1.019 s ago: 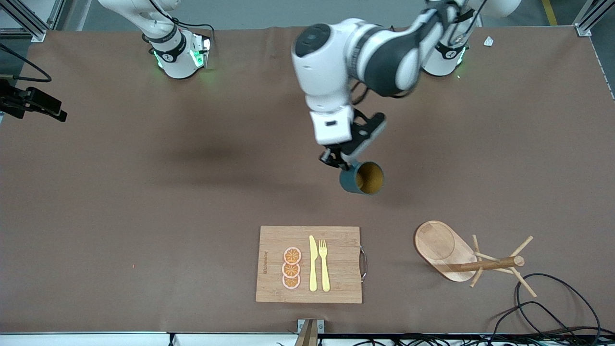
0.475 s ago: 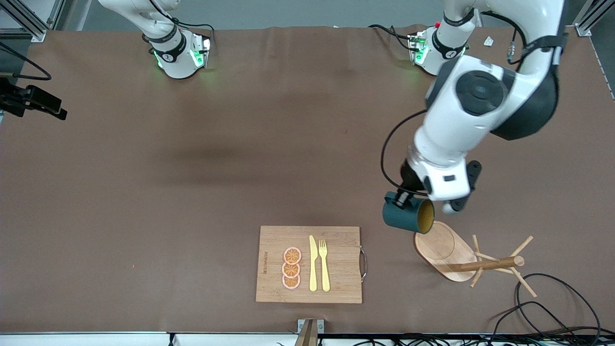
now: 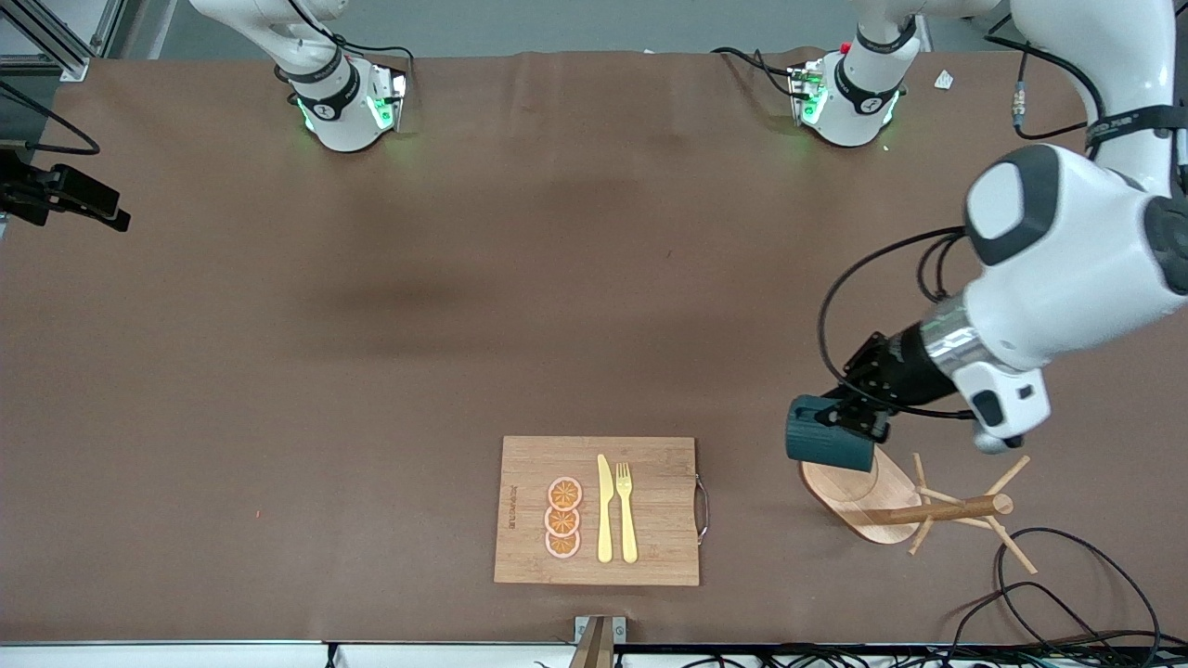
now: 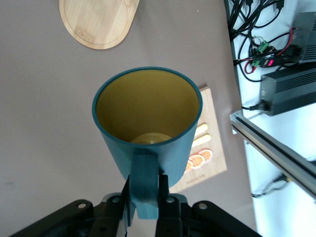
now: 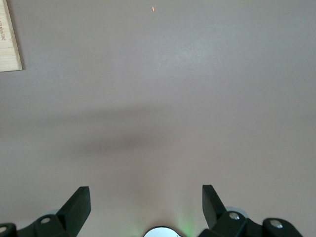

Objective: Pass cup and hang on rack
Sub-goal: 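Carry the mug with the left gripper over the wooden rack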

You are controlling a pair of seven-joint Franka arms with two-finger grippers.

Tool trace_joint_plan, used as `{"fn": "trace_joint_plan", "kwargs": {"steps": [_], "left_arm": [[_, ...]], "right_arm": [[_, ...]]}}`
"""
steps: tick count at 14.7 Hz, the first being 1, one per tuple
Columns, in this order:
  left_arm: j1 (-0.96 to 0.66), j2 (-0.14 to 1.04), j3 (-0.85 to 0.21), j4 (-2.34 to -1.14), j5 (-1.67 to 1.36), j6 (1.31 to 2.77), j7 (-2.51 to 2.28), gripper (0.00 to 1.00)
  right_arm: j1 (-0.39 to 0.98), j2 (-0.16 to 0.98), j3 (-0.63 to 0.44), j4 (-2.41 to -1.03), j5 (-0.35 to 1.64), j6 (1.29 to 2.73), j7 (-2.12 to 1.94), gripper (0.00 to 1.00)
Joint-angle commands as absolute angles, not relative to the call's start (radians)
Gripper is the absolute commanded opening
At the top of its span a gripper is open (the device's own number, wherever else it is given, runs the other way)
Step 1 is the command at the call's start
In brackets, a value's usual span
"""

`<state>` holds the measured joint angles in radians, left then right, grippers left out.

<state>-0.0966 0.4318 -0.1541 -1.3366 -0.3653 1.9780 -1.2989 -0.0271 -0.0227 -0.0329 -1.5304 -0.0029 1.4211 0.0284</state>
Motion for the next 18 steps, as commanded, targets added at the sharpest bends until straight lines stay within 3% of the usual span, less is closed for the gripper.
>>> {"fn": "trace_joint_plan", "kwargs": {"steps": [1, 9, 18], "left_arm": [[-0.049, 0.423, -0.163, -1.356, -0.455, 1.988, -1.258, 0.0], [0.07, 0.46, -0.161, -1.364, -0.731, 1.988, -1.083, 0.0], [0.106, 0.517, -0.163, -1.362, -0.782, 1.979, -1.035, 0.0]], "right_arm": [[-0.041, -0.054, -0.023, -1.559, 0.012, 1.419, 0.014, 1.0], [-0.041, -0.054, -0.02, -1.557, 0.011, 1.42, 0.014, 1.0], [-0.038, -0.054, -0.018, -1.557, 0.011, 1.416, 0.015, 1.0]]}}
